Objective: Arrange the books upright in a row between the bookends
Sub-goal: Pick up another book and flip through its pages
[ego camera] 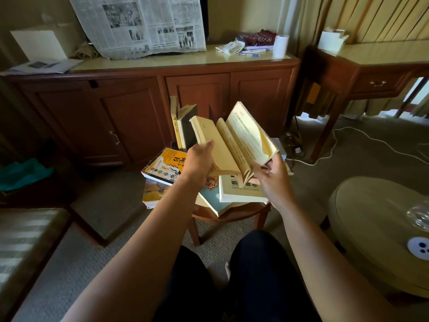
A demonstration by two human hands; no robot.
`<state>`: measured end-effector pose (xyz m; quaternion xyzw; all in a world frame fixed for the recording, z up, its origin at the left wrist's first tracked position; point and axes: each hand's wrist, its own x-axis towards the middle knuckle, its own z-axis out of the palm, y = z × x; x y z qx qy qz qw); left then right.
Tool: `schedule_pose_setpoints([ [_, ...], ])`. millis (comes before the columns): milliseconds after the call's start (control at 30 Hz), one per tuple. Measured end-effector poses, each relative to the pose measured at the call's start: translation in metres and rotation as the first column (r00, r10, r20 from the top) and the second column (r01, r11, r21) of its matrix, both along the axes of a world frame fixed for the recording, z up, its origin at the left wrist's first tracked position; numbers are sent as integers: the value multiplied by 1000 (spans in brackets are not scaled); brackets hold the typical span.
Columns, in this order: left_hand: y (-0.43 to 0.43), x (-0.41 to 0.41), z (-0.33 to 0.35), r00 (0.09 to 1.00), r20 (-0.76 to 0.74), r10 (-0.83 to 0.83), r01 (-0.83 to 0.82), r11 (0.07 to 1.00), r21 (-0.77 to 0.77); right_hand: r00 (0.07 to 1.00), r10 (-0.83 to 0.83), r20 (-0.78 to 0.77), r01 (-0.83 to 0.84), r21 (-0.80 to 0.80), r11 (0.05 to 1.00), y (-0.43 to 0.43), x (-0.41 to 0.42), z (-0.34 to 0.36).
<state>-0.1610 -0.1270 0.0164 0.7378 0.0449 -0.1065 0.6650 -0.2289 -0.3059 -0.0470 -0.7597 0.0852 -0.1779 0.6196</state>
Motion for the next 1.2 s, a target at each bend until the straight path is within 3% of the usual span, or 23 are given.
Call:
schedule_pose_setpoints([
  [167, -11, -13, -3, 996, 15, -87, 87, 956, -280, 994, -81, 68, 85, -57, 995, 12, 2, -1],
  [367, -22, -27, -23, 990, 137, 38, 6, 951, -308, 992, -101, 79, 112, -141, 984, 20, 4, 0],
  [667, -26, -25, -24, 968, 90, 232, -181, 903, -389, 966, -99, 240, 118, -65, 991, 25, -3, 3],
  [767, -22, -25, -26, 965, 94, 244, -172, 863, -474, 934, -137, 329, 180, -104, 978, 27, -3, 6],
  [867, -22, -29, -28, 948, 130, 290, -190, 845, -500, 912, -64, 405, 175, -244, 954, 24, 4, -1],
  [1200, -20, -32, -25, 948, 154, 280, -153, 821, -550, 960, 95, 264, -29, -244, 969, 22, 3, 15],
])
